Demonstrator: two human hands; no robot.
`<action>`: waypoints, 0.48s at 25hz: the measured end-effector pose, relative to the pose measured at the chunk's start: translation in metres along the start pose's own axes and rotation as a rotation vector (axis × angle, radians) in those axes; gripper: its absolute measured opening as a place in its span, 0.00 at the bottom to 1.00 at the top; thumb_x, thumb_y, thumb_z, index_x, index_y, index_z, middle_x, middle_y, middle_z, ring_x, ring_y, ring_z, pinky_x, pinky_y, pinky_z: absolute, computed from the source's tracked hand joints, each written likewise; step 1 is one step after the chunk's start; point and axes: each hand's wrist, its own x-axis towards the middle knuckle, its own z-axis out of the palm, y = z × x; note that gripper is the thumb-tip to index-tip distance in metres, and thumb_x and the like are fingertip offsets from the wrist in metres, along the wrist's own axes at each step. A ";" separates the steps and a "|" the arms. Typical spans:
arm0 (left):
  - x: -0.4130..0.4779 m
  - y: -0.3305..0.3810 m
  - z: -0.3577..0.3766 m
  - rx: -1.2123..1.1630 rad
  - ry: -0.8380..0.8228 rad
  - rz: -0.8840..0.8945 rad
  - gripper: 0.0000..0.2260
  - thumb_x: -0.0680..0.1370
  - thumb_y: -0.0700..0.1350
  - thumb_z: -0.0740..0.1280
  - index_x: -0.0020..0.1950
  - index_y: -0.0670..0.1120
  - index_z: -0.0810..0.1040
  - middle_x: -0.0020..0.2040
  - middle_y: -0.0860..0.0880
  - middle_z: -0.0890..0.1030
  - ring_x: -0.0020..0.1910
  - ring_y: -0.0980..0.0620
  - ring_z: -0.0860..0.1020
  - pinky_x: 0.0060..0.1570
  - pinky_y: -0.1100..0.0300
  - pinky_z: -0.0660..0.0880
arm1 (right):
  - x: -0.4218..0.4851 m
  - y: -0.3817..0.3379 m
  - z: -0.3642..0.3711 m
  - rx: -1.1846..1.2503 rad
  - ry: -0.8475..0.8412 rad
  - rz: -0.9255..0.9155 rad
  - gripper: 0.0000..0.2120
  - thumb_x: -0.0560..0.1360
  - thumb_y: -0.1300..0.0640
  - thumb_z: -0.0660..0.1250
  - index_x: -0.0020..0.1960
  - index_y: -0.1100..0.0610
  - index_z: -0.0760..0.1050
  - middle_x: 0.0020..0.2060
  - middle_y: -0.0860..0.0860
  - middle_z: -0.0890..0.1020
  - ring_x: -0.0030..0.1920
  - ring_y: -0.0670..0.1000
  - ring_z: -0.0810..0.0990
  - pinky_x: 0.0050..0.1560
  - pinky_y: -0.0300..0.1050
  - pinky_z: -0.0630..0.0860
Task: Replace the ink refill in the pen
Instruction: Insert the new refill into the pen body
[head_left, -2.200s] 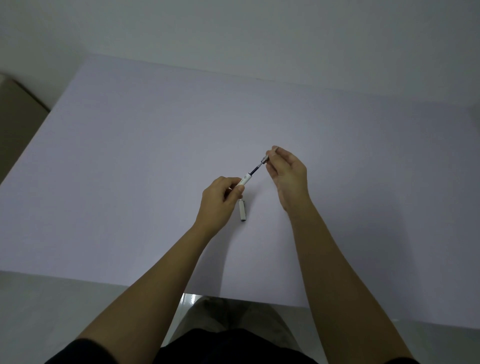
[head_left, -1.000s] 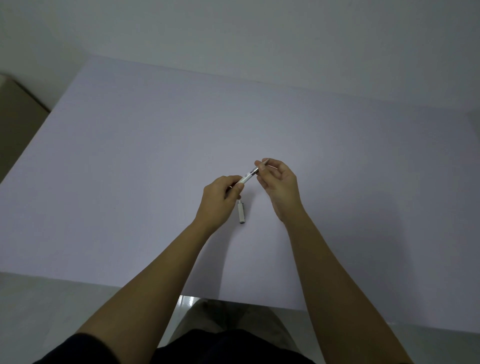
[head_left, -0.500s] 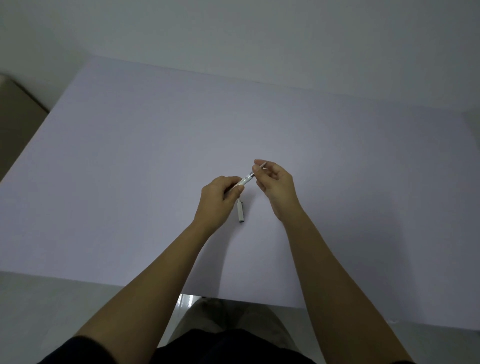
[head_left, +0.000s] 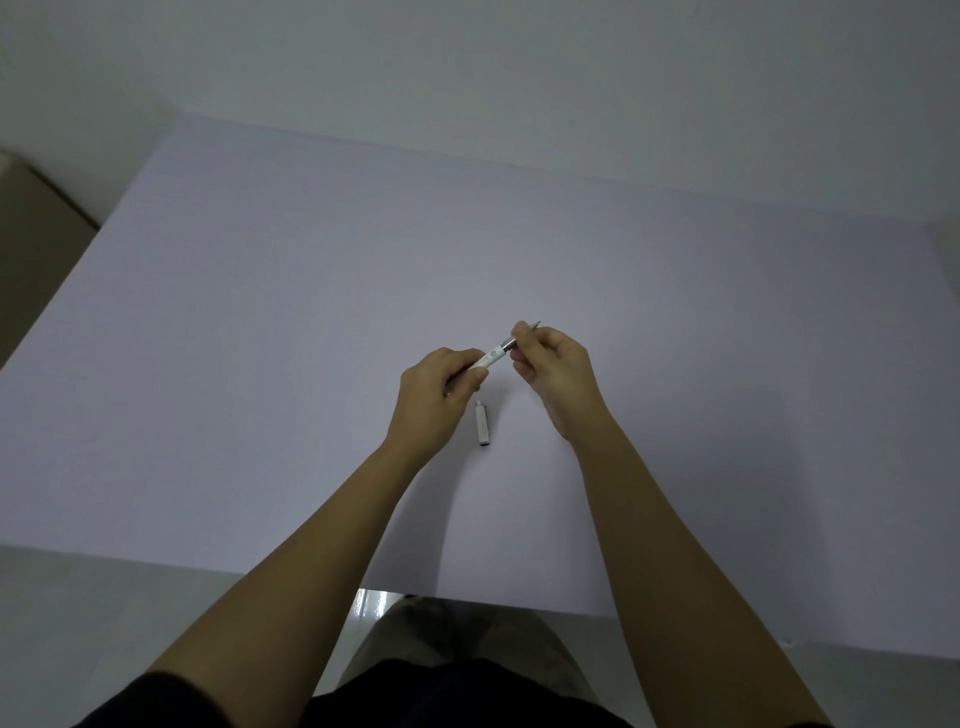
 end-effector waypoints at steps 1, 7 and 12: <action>0.000 0.001 0.000 0.004 0.000 0.012 0.06 0.77 0.42 0.65 0.52 0.46 0.80 0.37 0.51 0.78 0.36 0.61 0.72 0.38 0.76 0.65 | 0.000 0.000 0.000 -0.005 0.016 0.001 0.08 0.75 0.52 0.67 0.39 0.54 0.78 0.31 0.42 0.80 0.37 0.41 0.78 0.46 0.34 0.76; 0.003 0.002 0.000 0.033 -0.010 0.027 0.07 0.77 0.42 0.65 0.52 0.45 0.80 0.37 0.51 0.76 0.35 0.60 0.71 0.38 0.76 0.65 | 0.003 -0.001 0.003 0.041 0.086 -0.014 0.04 0.72 0.54 0.71 0.39 0.52 0.79 0.31 0.43 0.78 0.35 0.42 0.75 0.43 0.36 0.72; 0.005 0.002 0.001 -0.013 0.031 -0.015 0.06 0.78 0.43 0.64 0.51 0.46 0.80 0.37 0.52 0.78 0.36 0.62 0.72 0.37 0.78 0.64 | 0.002 -0.002 0.001 0.122 -0.040 -0.036 0.10 0.77 0.53 0.63 0.43 0.52 0.82 0.43 0.45 0.83 0.46 0.41 0.81 0.49 0.34 0.76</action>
